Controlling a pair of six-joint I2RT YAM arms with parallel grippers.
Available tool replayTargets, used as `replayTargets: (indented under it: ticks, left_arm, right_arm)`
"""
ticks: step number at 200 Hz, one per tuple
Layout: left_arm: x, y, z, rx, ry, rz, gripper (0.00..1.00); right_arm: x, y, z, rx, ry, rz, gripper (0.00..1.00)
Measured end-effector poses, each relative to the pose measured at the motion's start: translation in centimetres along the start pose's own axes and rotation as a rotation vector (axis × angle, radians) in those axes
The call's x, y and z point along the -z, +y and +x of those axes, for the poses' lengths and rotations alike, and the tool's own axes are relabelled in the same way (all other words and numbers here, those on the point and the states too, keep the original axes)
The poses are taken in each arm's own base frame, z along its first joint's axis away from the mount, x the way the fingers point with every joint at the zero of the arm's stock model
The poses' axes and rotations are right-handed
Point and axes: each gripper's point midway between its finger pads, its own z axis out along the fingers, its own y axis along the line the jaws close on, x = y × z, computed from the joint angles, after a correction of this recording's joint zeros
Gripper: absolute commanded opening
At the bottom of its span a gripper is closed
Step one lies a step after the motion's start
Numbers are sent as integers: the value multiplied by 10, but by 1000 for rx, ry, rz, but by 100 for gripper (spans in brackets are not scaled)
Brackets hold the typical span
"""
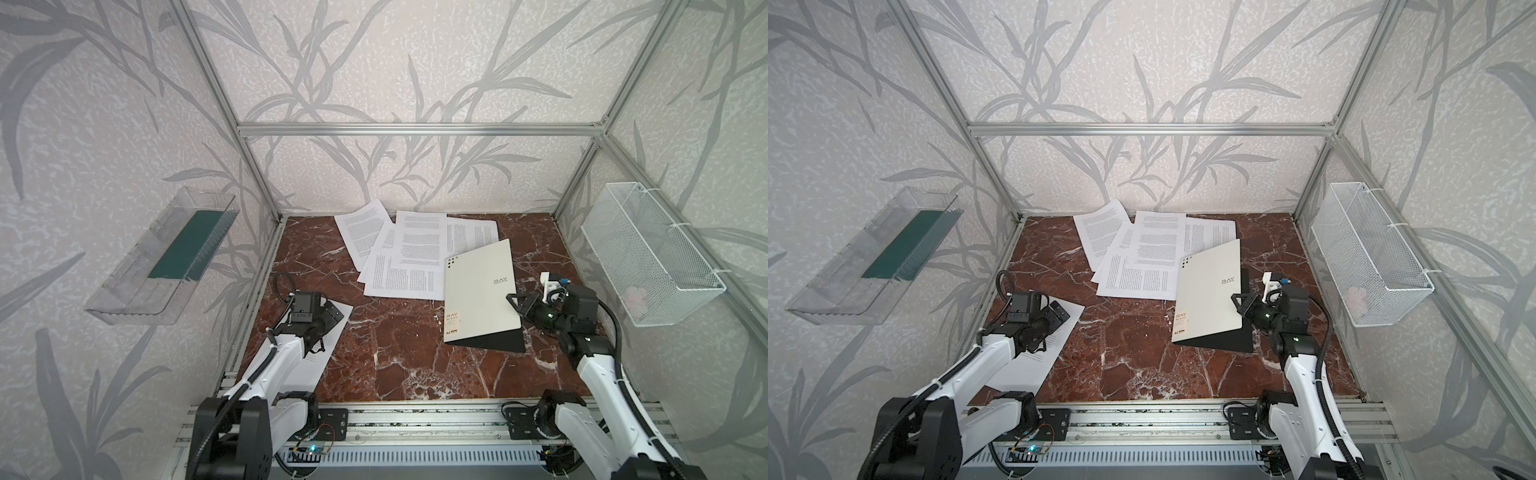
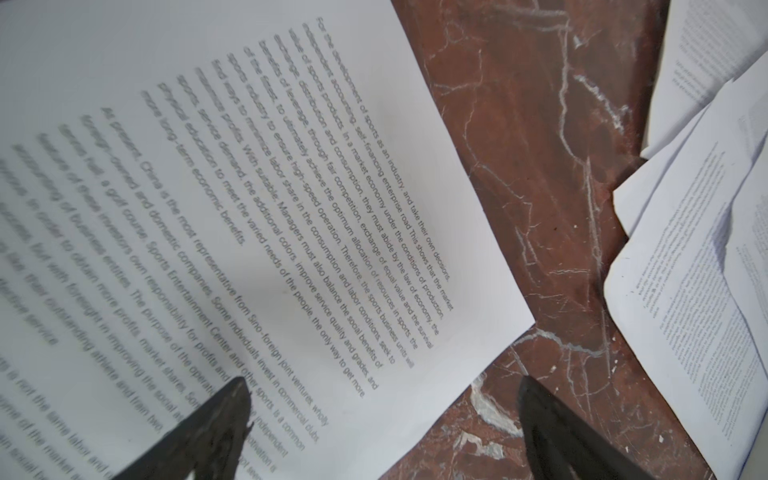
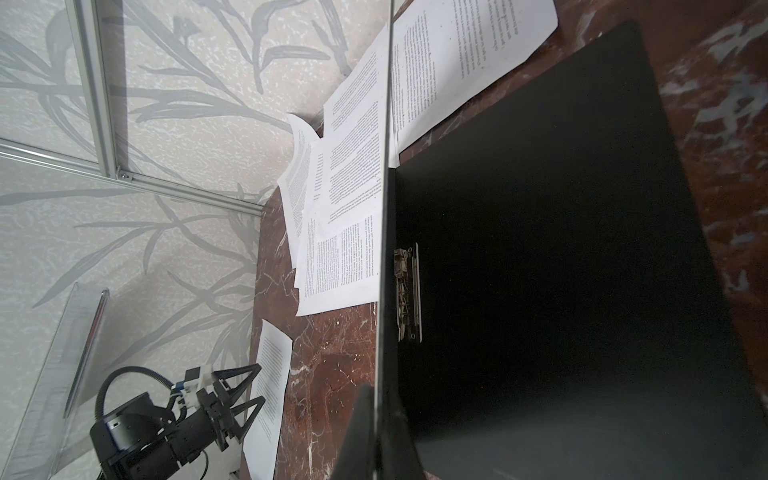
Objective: Put the files into the folder
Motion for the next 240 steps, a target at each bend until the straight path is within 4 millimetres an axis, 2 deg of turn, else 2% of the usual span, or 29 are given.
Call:
replayTargets:
  ticks: [15, 58, 82, 93, 123, 149, 167, 184, 193, 208, 209, 212, 214, 217, 232, 240]
  left_arm:
    - [-10, -4, -1, 1, 12, -3, 99]
    - [-42, -50, -37, 11, -18, 71, 99]
    - [-69, -92, -62, 20, -15, 163, 97]
    - [-82, -117, -75, 27, -16, 233, 97]
    - [-100, -164, -97, 36, 8, 342, 97]
    - [-109, -187, -103, 36, 60, 386, 96]
    - [-106, -188, -96, 38, 99, 392, 95]
    - [-88, -181, -84, 30, 119, 364, 95]
    - [-70, -177, -79, 17, 108, 347, 95]
    - [-24, -177, -73, -28, 49, 354, 96]
    - [-15, -179, -72, -37, 38, 365, 96]
    - [-7, -180, -71, -46, 26, 373, 96]
    - [7, -181, -71, -57, 4, 390, 96]
    - [12, -183, -69, -66, -2, 399, 96]
    - [70, -192, -60, -127, -82, 495, 97]
    - [94, -194, -53, -160, -106, 539, 97]
  right_arm:
    - [0, 1, 1, 0, 4, -3, 0]
    - [0, 1, 2, 6, 12, -6, 0]
    - [0, 2, 2, 11, 15, -6, 0]
    - [1, 4, 2, 14, 17, -11, 0]
    - [2, 7, 2, 16, 22, -15, 0]
    - [3, 10, 1, 16, 28, -18, 0]
    - [5, 13, 2, 22, 35, -17, 0]
    - [11, 18, 2, 49, 41, -11, 0]
    - [15, 23, 2, 72, 40, -8, 0]
    - [21, 30, -1, 104, 36, -4, 0]
    - [22, 31, -2, 110, 36, -2, 0]
    - [23, 33, -2, 116, 36, 1, 0]
    - [24, 34, -3, 124, 35, 1, 0]
    - [25, 35, -3, 126, 34, 4, 0]
    - [30, 41, -6, 160, 33, 20, 0]
    - [32, 44, -6, 176, 34, 31, 0]
